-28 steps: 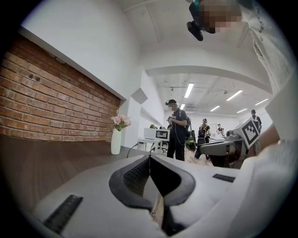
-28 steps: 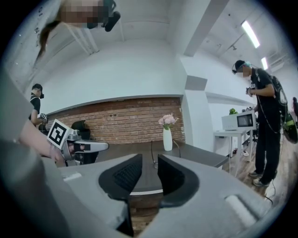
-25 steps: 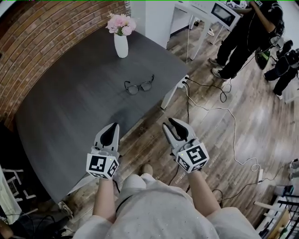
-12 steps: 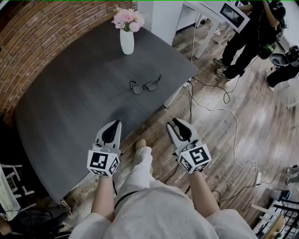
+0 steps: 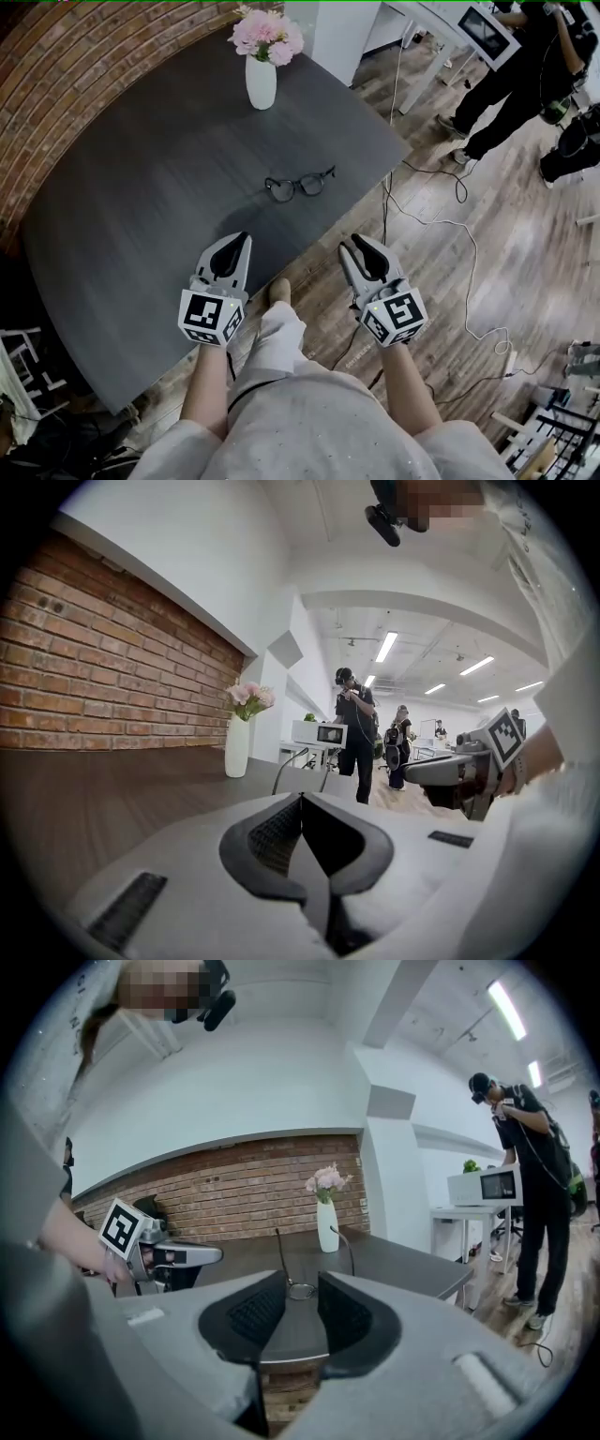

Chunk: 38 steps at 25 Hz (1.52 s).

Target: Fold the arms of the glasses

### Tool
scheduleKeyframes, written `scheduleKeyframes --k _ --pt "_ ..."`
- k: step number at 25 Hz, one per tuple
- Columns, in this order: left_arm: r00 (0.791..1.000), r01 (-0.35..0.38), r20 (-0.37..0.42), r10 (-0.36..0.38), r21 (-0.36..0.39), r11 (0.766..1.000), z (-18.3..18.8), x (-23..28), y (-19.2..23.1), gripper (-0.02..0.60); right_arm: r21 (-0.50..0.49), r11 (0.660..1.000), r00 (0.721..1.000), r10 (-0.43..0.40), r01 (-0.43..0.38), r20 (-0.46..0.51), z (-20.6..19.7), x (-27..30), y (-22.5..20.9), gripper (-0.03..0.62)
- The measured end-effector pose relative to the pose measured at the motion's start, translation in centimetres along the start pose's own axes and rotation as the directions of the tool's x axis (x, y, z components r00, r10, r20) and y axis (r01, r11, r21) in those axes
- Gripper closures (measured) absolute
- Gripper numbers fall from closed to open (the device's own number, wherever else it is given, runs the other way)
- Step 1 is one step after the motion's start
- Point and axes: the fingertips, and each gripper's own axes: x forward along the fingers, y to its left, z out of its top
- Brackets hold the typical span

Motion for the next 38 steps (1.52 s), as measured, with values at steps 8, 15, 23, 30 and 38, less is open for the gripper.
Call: scheduleKeyframes --k 8,15,23,30,38 --pt "0.998 0.024 -0.066 -0.024 -0.002 1.0 -1.0 4.3 2.2 0.583 0.008 1.0 0.999 -0.023 0.024 -0.027 0.3 3.5 -2.7 0.497" --pt "0.991 0.086 -0.104 -0.081 0.051 0.995 -1.6 7.6 3.3 0.583 0.006 0.999 0.998 -0.043 0.044 -0.051 0.5 7.2 -5.1 0.492" --pt "0.988 0.099 -0.123 -0.091 0.056 0.994 -3.6 9.5 4.5 0.583 -0.037 0.999 0.996 -0.023 0.02 -0.084 -0.9 11.0 -6.8 0.48" --pt "0.989 0.048 -0.141 -0.043 0.032 0.998 -3.6 10.7 4.7 0.583 -0.164 0.984 0.992 0.056 -0.073 -0.111 -0.4 13.7 -7.8 0.473" --pt "0.985 -0.041 -0.169 0.04 -0.002 0.999 -4.9 11.1 5.7 0.583 -0.207 0.968 0.984 0.115 -0.142 -0.135 -0.8 15.5 -7.9 0.473"
